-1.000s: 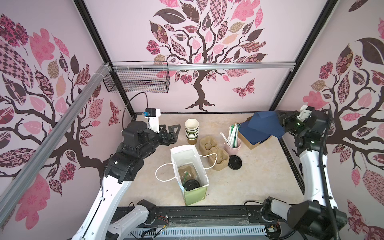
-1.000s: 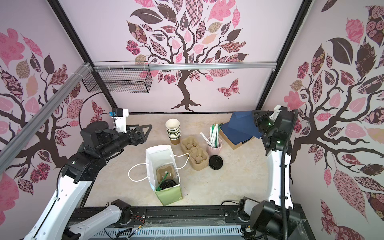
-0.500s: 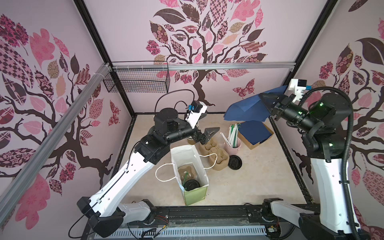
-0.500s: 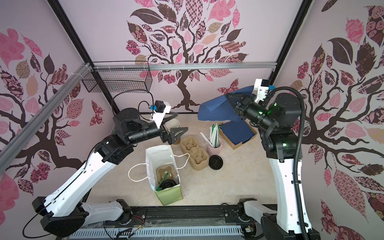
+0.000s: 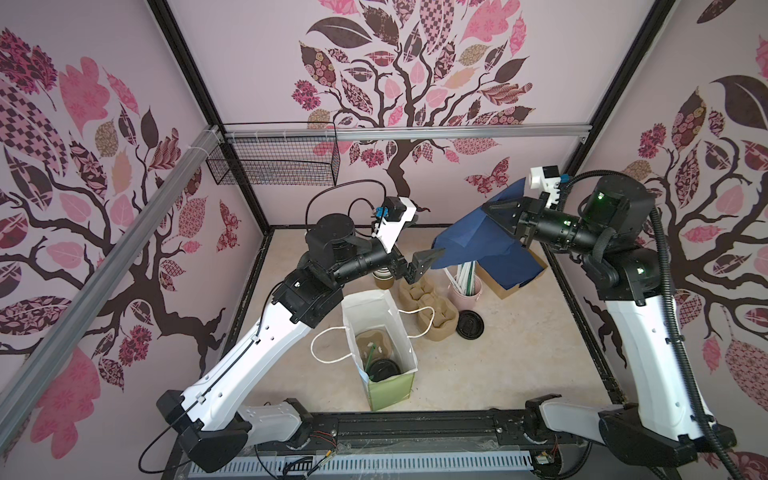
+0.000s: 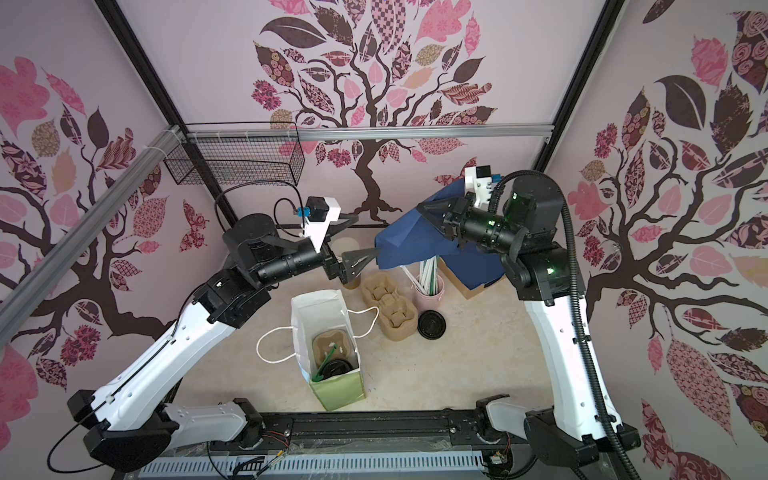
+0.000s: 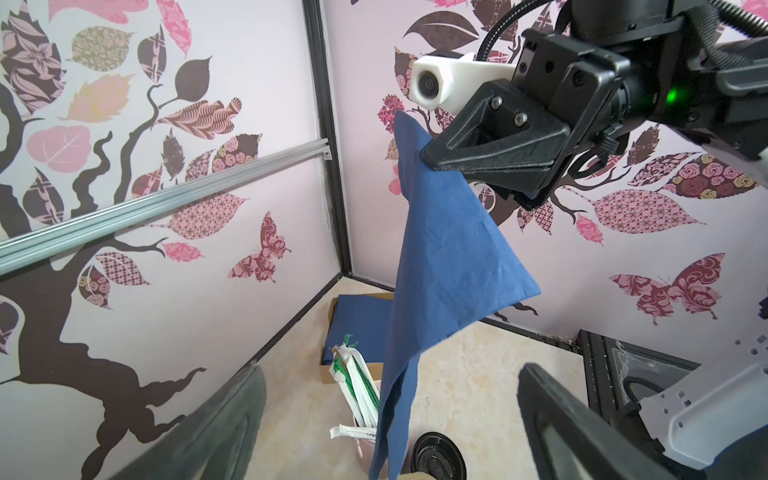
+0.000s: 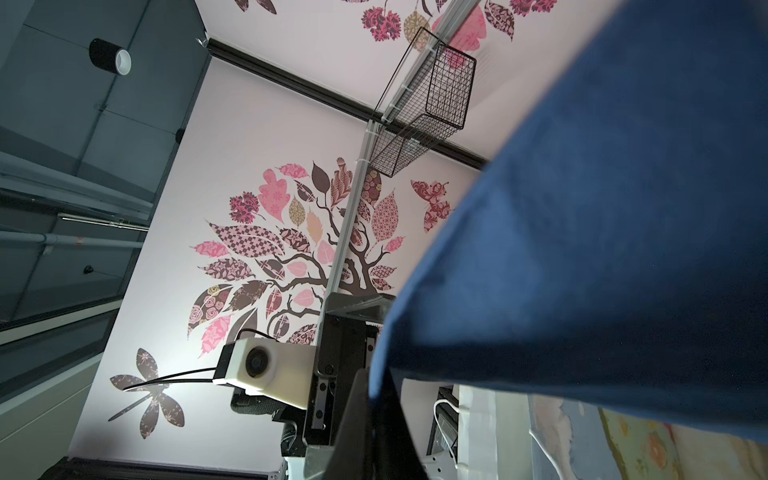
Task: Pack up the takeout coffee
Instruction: 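Grasp the hanging napkin with the left gripper beside the right gripper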
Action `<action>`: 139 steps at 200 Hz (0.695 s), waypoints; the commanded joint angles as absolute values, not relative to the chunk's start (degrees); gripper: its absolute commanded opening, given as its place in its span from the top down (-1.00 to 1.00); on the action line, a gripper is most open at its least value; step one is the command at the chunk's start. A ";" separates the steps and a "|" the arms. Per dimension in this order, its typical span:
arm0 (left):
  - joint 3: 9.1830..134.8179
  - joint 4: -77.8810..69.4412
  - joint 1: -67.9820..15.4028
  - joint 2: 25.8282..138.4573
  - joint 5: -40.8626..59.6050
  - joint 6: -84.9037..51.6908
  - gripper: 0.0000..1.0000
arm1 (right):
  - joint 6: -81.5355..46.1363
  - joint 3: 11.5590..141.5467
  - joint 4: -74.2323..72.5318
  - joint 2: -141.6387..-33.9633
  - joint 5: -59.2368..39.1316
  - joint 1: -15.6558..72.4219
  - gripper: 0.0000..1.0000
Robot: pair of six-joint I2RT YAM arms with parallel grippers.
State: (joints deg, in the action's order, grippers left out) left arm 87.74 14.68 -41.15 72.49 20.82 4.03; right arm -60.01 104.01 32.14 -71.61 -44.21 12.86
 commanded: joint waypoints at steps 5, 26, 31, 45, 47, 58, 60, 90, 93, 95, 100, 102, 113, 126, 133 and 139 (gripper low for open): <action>86.97 13.95 -41.13 72.78 23.91 5.54 -0.95 | -58.84 105.55 32.90 -70.84 -47.59 13.14 1.00; 86.84 12.48 -41.13 73.33 27.67 3.84 -0.95 | -58.89 105.12 32.58 -70.43 -48.16 13.18 1.00; 86.27 11.77 -41.18 73.18 28.05 3.34 -0.95 | -59.01 105.08 32.39 -70.40 -48.34 13.18 1.00; 85.43 11.26 -41.13 72.95 30.11 3.86 -0.95 | -59.62 105.04 31.71 -70.36 -48.93 13.18 1.00; 85.41 11.58 -41.13 72.97 30.38 4.04 -0.95 | -59.71 104.99 31.59 -70.30 -48.93 13.18 1.00; 85.97 13.60 -41.13 73.44 31.51 5.29 -0.94 | -60.56 104.41 30.26 -69.92 -49.27 13.18 1.00; 86.03 13.97 -41.15 73.51 31.54 5.61 -0.94 | -60.84 104.28 29.93 -69.84 -49.36 13.18 1.00; 86.37 14.71 -41.13 74.47 26.62 8.34 -0.78 | -65.65 98.83 22.25 -67.50 -50.71 13.18 1.00; 86.58 14.78 -41.13 74.67 25.97 8.43 -0.76 | -66.12 98.28 21.51 -67.27 -50.79 13.18 1.00; 86.75 14.84 -41.18 74.83 25.70 8.46 -0.73 | -66.41 97.98 21.00 -67.20 -50.86 13.18 1.00; 87.19 15.22 -41.13 75.22 25.26 8.85 -0.69 | -67.04 97.37 20.15 -67.00 -51.05 13.18 1.00; 87.30 15.38 -41.13 75.34 25.23 9.05 -0.68 | -67.23 97.14 19.85 -66.89 -51.13 13.18 1.00; 87.87 15.45 -41.13 76.04 25.39 9.58 -0.61 | -67.50 96.64 19.34 -66.64 -51.24 13.18 1.00; 87.72 14.29 -41.14 76.58 25.97 8.96 -0.56 | -67.71 96.13 18.55 -66.32 -51.28 13.18 1.00; 87.59 13.71 -41.18 76.89 26.70 8.72 -0.55 | -68.13 95.62 17.89 -66.14 -51.40 13.18 1.00; 87.51 13.32 -41.14 77.16 27.46 8.49 -0.53 | -68.64 95.20 17.11 -66.02 -51.49 13.23 1.00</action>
State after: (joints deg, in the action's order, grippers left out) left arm 87.00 14.70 -41.15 76.25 26.59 7.99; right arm -66.30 95.77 22.61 -68.01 -49.76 12.99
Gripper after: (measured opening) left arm 0.779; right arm 0.046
